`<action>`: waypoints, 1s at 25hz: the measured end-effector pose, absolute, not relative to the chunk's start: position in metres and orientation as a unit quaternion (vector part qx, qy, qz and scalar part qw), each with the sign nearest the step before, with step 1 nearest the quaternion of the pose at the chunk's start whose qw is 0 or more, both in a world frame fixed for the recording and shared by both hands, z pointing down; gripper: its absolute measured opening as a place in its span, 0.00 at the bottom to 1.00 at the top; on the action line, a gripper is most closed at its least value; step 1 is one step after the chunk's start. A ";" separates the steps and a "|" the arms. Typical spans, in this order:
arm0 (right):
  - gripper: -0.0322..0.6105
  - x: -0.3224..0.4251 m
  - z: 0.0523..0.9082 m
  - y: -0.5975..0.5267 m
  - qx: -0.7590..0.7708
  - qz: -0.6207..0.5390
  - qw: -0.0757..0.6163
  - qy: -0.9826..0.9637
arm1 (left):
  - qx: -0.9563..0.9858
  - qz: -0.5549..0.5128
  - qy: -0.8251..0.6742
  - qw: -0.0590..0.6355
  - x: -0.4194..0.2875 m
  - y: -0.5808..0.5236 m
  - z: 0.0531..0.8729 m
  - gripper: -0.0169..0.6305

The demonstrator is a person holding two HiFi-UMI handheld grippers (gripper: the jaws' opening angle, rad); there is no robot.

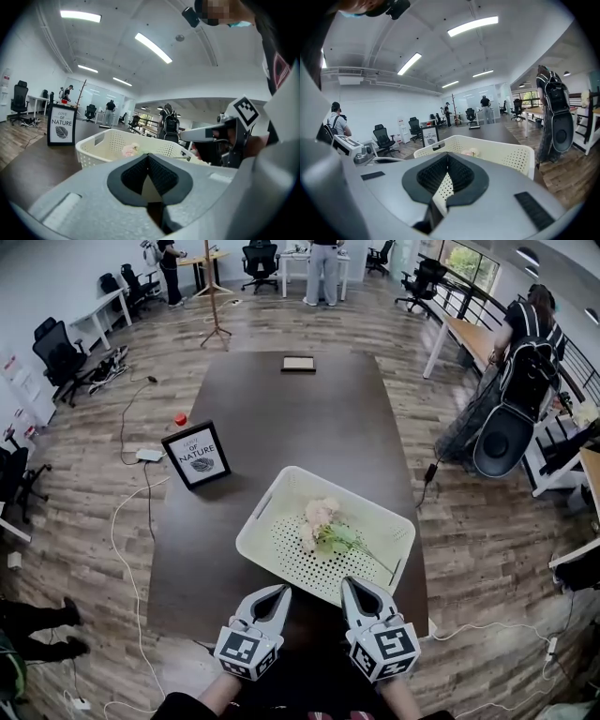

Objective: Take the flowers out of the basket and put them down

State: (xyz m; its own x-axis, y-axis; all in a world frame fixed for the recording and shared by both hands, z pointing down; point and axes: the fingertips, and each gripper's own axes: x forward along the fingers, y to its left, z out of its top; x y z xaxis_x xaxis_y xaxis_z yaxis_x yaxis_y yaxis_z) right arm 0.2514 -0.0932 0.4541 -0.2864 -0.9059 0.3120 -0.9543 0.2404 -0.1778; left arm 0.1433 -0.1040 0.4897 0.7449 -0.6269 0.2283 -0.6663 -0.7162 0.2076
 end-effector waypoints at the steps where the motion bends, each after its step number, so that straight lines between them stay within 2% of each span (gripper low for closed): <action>1: 0.06 0.254 0.455 -0.097 0.598 0.168 0.077 -0.780 | 0.922 0.073 -0.352 0.144 0.140 -0.107 0.491 0.04; 3: 0.06 0.260 0.457 -0.104 0.601 0.169 0.090 -0.776 | 0.921 0.071 -0.354 0.147 0.136 -0.112 0.490 0.04; 6: 0.14 0.261 0.463 -0.114 0.580 0.176 0.122 -0.786 | 0.921 0.071 -0.354 0.147 0.132 -0.118 0.488 0.04; 9: 0.28 0.261 0.468 -0.127 0.559 0.168 0.167 -0.795 | 0.920 0.066 -0.359 0.143 0.127 -0.123 0.486 0.04; 17: 0.38 0.272 0.495 -0.156 0.536 0.139 0.285 -0.783 | 0.914 0.067 -0.367 0.159 0.116 -0.133 0.493 0.04; 25: 0.42 0.276 0.514 -0.182 0.511 0.148 0.335 -0.778 | 0.904 0.068 -0.390 0.163 0.102 -0.140 0.495 0.04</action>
